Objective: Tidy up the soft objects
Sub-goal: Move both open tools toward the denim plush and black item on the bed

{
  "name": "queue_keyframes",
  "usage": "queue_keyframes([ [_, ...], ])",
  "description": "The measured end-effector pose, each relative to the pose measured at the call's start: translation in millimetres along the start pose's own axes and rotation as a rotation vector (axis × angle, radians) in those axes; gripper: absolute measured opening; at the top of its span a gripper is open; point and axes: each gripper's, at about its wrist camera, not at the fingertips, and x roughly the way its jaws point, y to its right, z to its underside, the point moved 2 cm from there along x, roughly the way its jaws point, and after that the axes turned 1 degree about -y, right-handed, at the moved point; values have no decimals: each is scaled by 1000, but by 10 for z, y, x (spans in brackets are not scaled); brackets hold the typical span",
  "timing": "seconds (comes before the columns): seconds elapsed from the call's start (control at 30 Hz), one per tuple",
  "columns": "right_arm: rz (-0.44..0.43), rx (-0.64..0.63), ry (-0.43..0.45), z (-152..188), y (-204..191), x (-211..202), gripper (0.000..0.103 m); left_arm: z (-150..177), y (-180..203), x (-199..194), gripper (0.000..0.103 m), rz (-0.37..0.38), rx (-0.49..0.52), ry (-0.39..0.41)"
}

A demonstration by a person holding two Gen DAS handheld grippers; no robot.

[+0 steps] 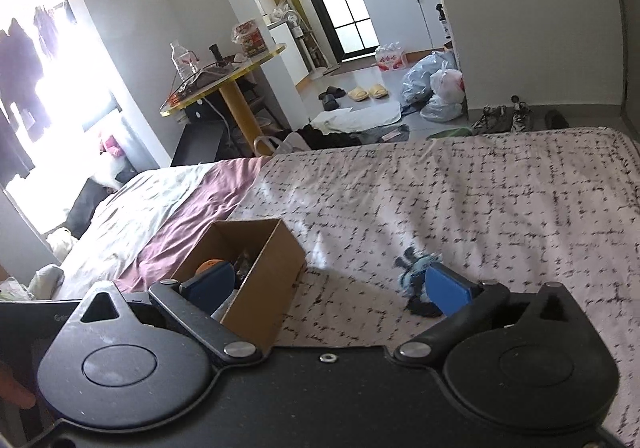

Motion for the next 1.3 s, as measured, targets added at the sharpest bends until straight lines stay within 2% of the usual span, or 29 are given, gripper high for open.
queue_keyframes([
  [0.4, 37, 65, 41, -171, 336, -39, 103, -17, 432, 84, 103, 25, 8, -21],
  [0.53, -29, 109, -5, -148, 401, 118, 103, -48, 530, 171, 103, 38, 3, -25],
  [0.77, -23, 221, 11, -69, 663, 345, 102, -65, 645, 443, 103, 25, -36, -46],
  [0.9, 4, 236, -22, 69, 830, 541, 90, -95, 661, 563, 102, 45, -105, -26],
  [1.0, 31, 222, -62, 184, 936, 708, 79, -125, 703, 680, 100, 45, -107, -10],
  [1.17, 56, 211, -105, 291, 1034, 911, 73, -115, 750, 974, 97, 52, -120, -47],
  [1.3, 46, 209, -124, 328, 1055, 1059, 64, -67, 820, 1192, 93, 51, -114, -61],
])
